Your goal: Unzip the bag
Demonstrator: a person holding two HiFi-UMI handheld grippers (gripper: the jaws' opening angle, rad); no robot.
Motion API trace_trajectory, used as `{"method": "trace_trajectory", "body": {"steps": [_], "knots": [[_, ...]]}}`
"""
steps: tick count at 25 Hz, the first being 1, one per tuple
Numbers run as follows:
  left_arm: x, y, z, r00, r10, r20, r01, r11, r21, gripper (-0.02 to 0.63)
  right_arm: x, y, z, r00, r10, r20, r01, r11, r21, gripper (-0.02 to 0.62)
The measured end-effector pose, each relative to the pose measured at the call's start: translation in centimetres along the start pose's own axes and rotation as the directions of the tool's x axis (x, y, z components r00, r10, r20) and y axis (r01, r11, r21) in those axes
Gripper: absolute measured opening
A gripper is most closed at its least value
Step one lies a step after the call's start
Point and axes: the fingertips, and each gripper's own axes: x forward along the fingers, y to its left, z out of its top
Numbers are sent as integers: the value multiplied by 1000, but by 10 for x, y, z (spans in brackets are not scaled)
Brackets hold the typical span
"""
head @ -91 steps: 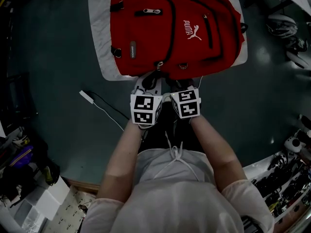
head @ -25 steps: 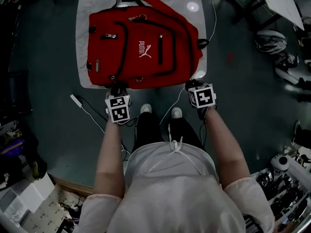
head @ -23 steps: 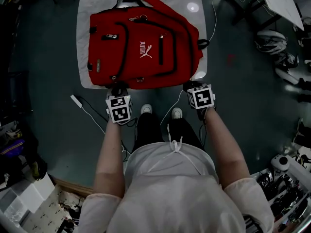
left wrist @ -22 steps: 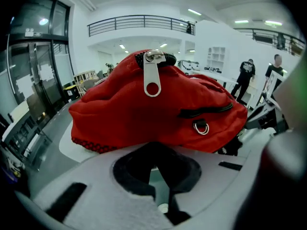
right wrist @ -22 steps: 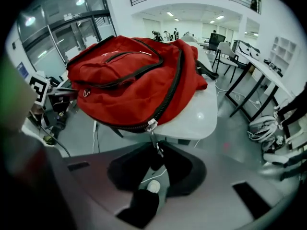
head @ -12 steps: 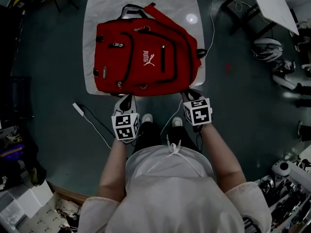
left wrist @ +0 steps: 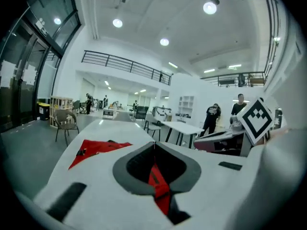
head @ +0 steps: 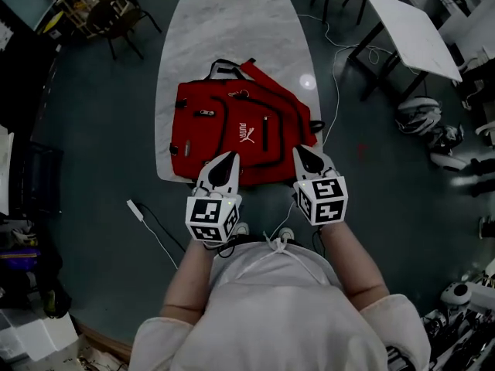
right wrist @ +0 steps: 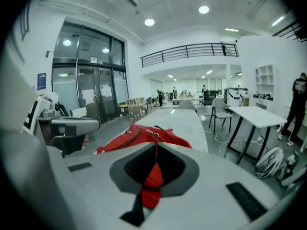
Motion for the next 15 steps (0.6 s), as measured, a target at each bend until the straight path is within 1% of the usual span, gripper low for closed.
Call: {"method": "trace_trajectory", "body": {"steps": [3,8,11,15], "knots": [[-4,-10,42,996,-26,87,23,999,31,21,-11,7,35,997,15,80,-14,1000,-20,31],[-9,-25,90,982,-64,180,48,995,88,21,-24,17,71,985,33,168,-24,998,-57,28],[-11,-32,108,973,-82,217,59,992,107,21,-28,18,82,979,33,199,-21,998,-60,28],[-11,-38,115,969,-93,228,66,990,122,21,-30,20,86,978,37,206,-23,997,-69,26]]}}
